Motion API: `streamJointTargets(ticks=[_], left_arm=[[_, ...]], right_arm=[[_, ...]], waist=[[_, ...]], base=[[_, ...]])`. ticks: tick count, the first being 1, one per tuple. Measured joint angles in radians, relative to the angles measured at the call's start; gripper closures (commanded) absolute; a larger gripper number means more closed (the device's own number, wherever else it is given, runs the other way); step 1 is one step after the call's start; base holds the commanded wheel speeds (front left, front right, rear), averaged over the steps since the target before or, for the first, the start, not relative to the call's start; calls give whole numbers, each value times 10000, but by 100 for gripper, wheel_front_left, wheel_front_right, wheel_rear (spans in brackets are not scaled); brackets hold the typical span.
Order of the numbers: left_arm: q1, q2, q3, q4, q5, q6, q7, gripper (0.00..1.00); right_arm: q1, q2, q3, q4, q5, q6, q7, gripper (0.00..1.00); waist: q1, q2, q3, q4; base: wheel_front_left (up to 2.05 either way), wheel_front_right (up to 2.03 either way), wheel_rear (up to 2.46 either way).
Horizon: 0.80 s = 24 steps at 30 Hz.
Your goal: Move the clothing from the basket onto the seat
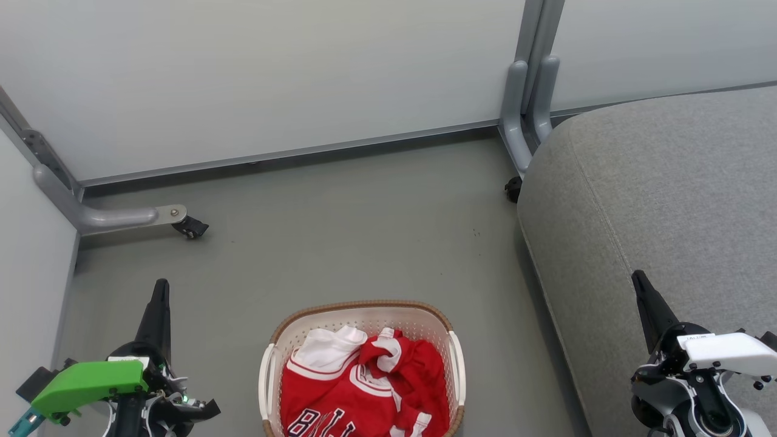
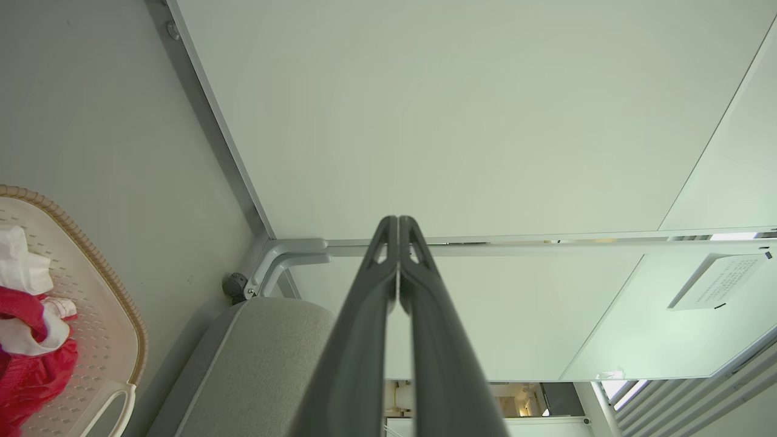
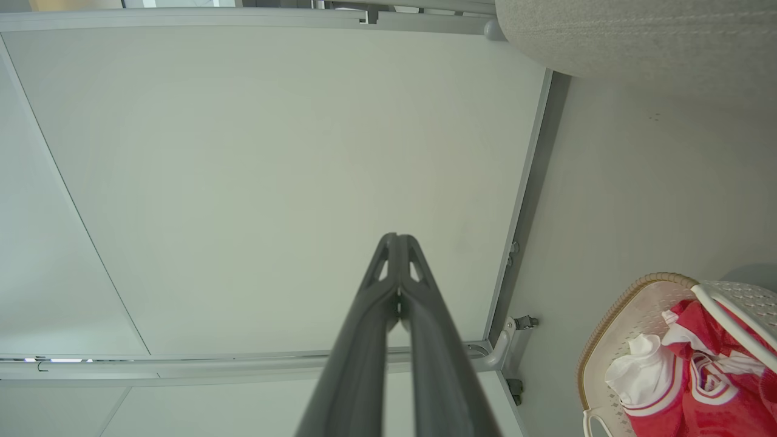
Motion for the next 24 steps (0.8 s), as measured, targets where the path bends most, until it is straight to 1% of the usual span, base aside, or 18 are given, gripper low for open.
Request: streamJointTargets(ticks=[22,23,24], left_arm=[[0,0,0,0,0,0,0,100],[164,-61,-23,257,0,12,-12,0],[164,-61,-23,257,0,12,-12,0]], right_arm=[[0,0,0,0,0,0,0,100],[181,82,23,221,0,-2,-2,0],[181,82,23,221,0,-2,-2,0]], waist=[[0,0,0,0],[0,0,0,0],[0,0,0,0]], base=[[0,0,0],[0,0,0],[0,0,0]])
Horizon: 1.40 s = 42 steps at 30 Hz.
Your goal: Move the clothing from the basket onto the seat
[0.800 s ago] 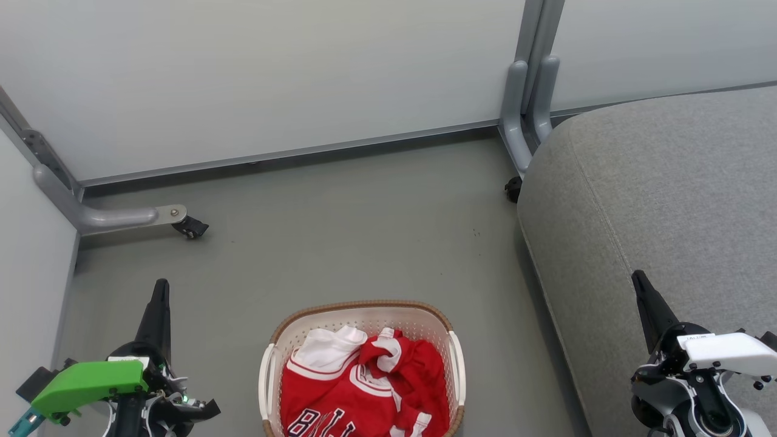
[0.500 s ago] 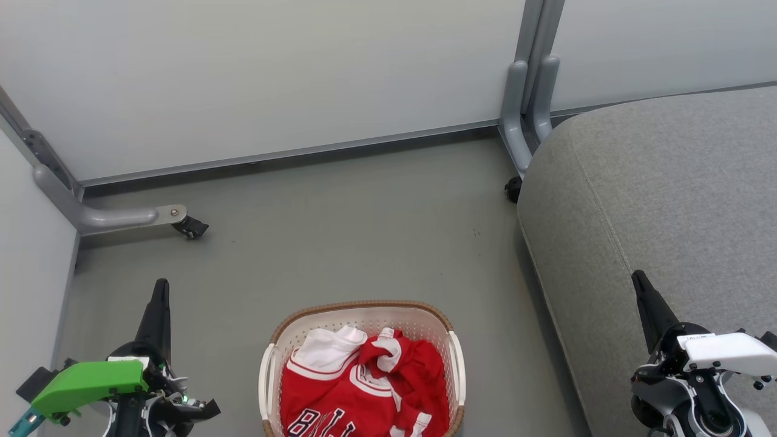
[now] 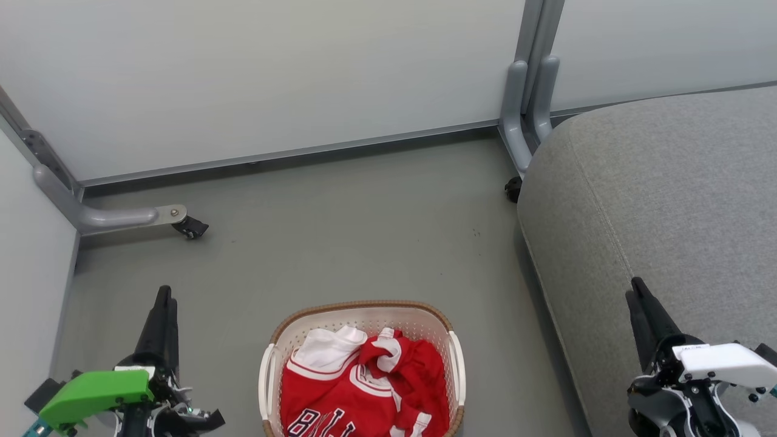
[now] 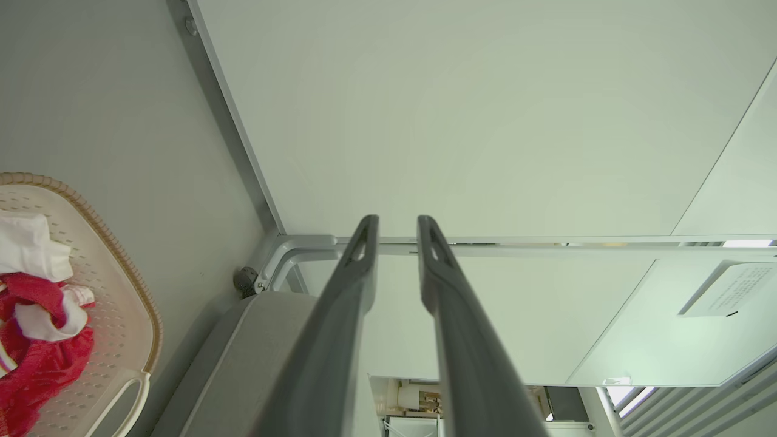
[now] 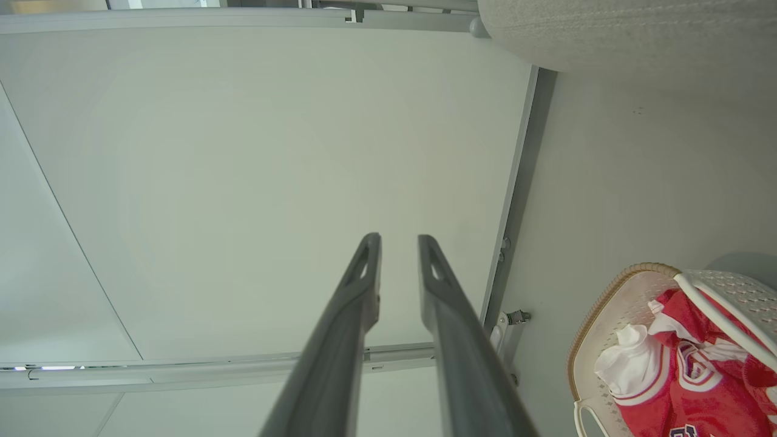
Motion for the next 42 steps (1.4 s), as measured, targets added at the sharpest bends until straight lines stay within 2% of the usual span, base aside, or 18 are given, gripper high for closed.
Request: streamJointTargets(ticks=[7,11,27,42], left_arm=[[218,-40,-245,115,113,10,-215,0],[222,-42,-360,0,665,10,-420,0],[410,-36,-731,-1005,3988,23,-1110,0],[577,-27,-1383,-1764,7007,562,-1678,0]], right_arm=[[205,56,203,113,-67,-2,-196,0],[210,56,270,48,-495,-2,-399,0],[360,42,472,-508,-4025,-2,-1106,0],[544,25,978,-1064,-6987,-2,-1678,0]], waist=[[0,0,-5,-7],[0,0,-4,-15],[0,0,47,-39],[0,0,94,-90]], base=[[0,0,0],[0,0,0],[0,0,0],[0,0,0]])
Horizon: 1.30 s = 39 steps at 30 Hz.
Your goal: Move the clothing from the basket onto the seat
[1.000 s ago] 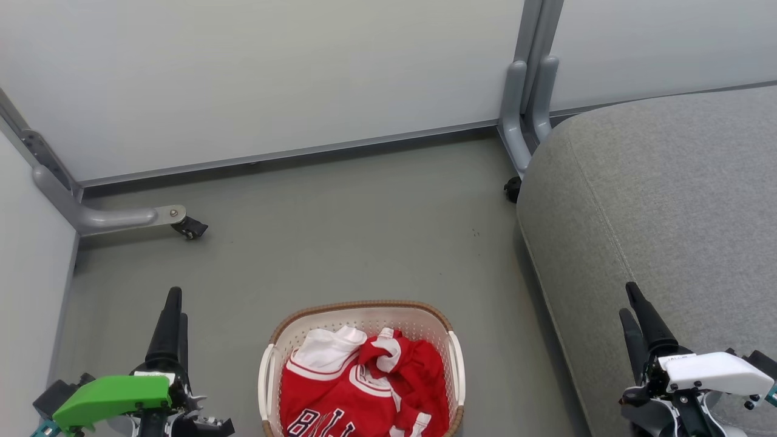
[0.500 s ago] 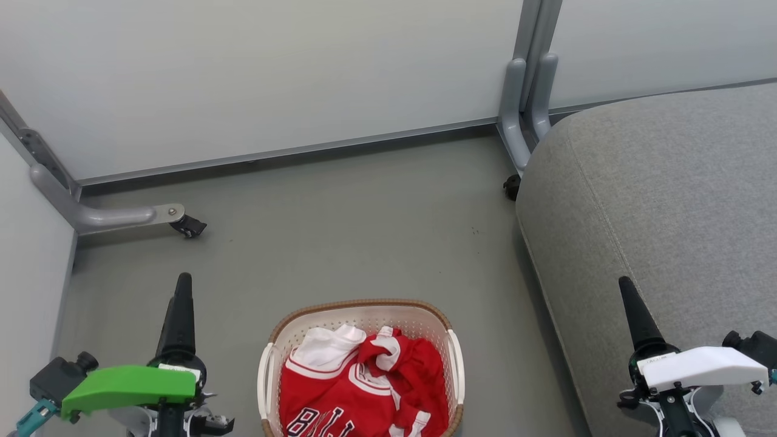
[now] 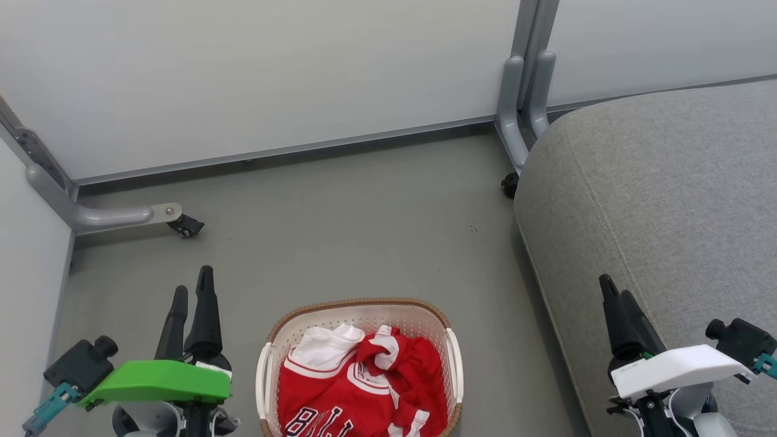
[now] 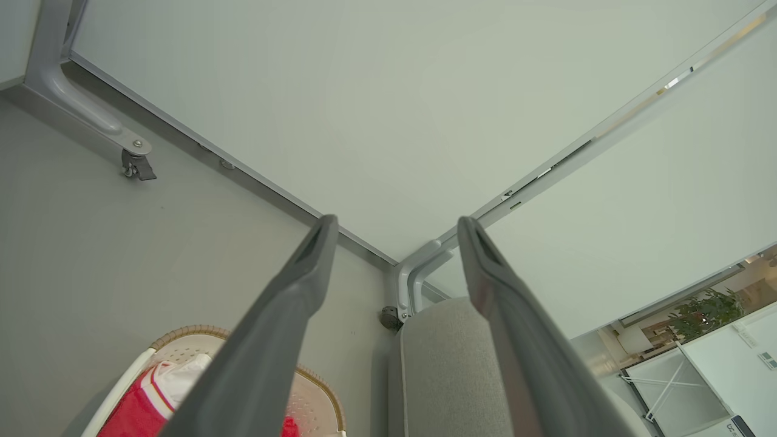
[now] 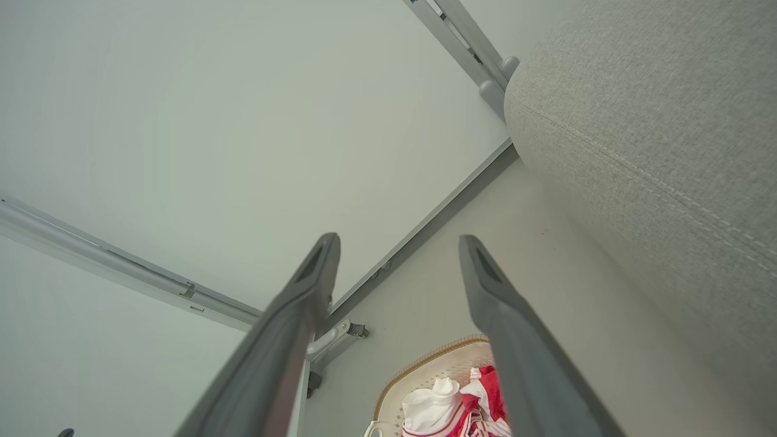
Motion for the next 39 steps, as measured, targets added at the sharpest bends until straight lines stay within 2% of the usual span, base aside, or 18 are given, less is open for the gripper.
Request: streamJointTargets(ticks=[24,39], left_arm=[[264,15,-577,-731,2978,109,-713,0],[473,21,-834,-955,4357,111,-1110,0]], right_arm=[[231,-36,487,-627,-3143,0,-719,0],[415,-54,792,-924,-4800,0,-1110,0]], waist=[[0,0,-12,-22],[0,0,-57,-34]], base=[[0,0,0],[0,0,0]])
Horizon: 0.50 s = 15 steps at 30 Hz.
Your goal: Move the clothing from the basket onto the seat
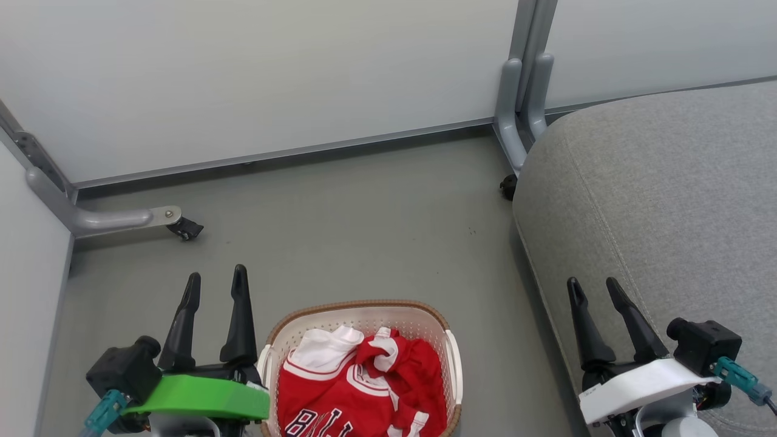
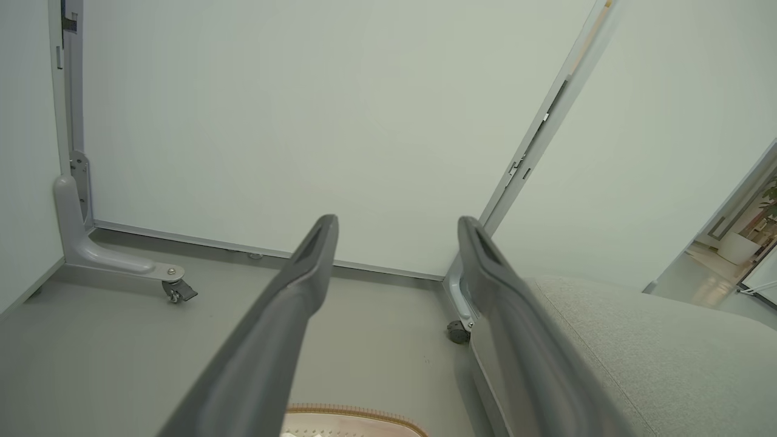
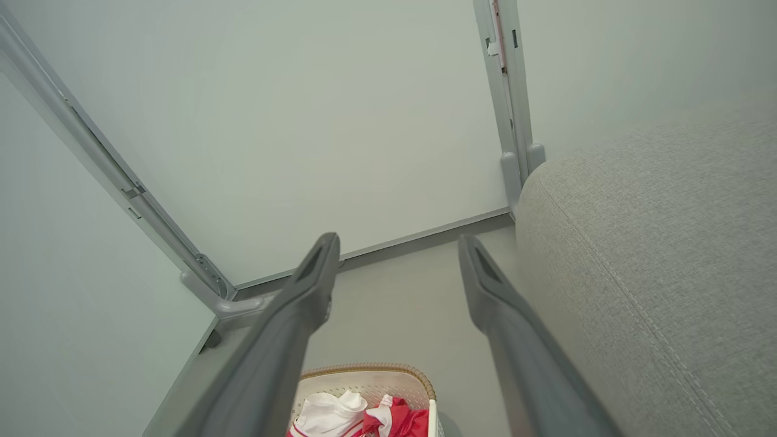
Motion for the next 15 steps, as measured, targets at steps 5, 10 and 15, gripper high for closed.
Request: streamJointTargets(ticks=[5,10,15], left_arm=[[94,6,-96,-52,443,0,-119,0],[129,10,-165,-69,777,33,-222,0],[157,15,-203,-81,1154,77,-345,0]], right_arm=[[32,-4,77,-100,-520,2,-125,0],[56,-10,130,-169,-1001,2,-236,0],[61,-13,140,-251,-1415,2,-347,0]], waist=[[0,0,0,-3],[0,0,0,-4],[0,0,-2,-8]], base=[[0,0,0],[0,0,0],[0,0,0]])
